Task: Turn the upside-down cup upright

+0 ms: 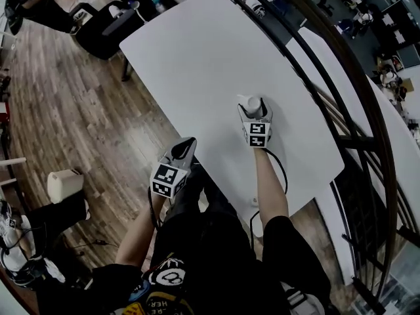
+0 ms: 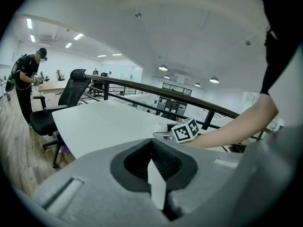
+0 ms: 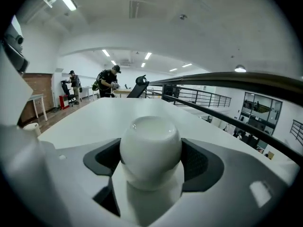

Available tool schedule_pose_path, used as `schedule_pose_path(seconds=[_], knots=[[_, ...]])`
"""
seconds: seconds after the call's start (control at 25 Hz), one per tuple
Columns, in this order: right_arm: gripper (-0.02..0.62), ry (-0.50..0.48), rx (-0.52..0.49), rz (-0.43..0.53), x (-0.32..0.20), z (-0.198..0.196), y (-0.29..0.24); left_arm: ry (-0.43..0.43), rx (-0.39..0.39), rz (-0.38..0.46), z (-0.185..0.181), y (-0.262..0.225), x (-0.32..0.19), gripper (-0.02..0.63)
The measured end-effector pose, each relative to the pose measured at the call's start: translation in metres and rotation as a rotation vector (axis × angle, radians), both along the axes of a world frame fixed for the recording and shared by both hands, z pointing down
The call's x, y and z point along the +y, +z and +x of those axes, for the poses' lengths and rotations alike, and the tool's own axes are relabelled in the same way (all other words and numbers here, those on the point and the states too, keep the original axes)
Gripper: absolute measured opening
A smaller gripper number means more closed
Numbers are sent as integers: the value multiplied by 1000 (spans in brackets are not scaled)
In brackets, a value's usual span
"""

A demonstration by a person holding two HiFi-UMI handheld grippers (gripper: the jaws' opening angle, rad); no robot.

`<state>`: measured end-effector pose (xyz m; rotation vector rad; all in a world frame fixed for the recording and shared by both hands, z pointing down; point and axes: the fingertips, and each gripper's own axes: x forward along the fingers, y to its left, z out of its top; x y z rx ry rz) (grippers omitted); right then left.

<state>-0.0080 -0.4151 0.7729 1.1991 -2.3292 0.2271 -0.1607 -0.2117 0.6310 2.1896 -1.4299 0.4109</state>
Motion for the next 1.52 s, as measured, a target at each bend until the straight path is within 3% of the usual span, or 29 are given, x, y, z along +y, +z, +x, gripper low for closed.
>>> schedule_pose_path(seconds=[0.16, 0.36, 0.4, 0.44, 0.48, 0.64, 0.92, 1.08, 1.28, 1.4, 1.52], knots=[[383, -12, -34, -56, 8, 1, -6, -12, -4, 17, 4, -7, 1, 5], [369, 47, -148, -64, 73, 32, -38, -40, -10, 54, 14, -19, 11, 5], [323, 64, -175, -51, 90, 39, -53, -47, -5, 69, 15, -24, 14, 5], [213, 79, -199, -38, 110, 45, -69, -53, 1, 82, 16, -30, 18, 5], [3, 81, -218, -25, 130, 47, -86, -58, 7, 91, 17, -35, 22, 5], [-2, 21, -307, 13, 219, 39, -152, -14, 72, 133, 43, -59, 40, 5], [-2, 172, -421, 29, 327, 59, -213, 190, 30, 298, 97, -124, 113, 5], [-2, 232, -434, 85, 379, 70, -245, 190, 53, 322, 99, -142, 168, 5], [-2, 262, -450, 143, 467, 100, -286, 162, 84, 289, 120, -155, 253, 5], [-2, 235, -451, 154, 490, 99, -295, 168, 48, 319, 123, -166, 276, 5], [-2, 205, -450, 132, 480, 79, -282, 183, -8, 348, 109, -159, 271, 5]])
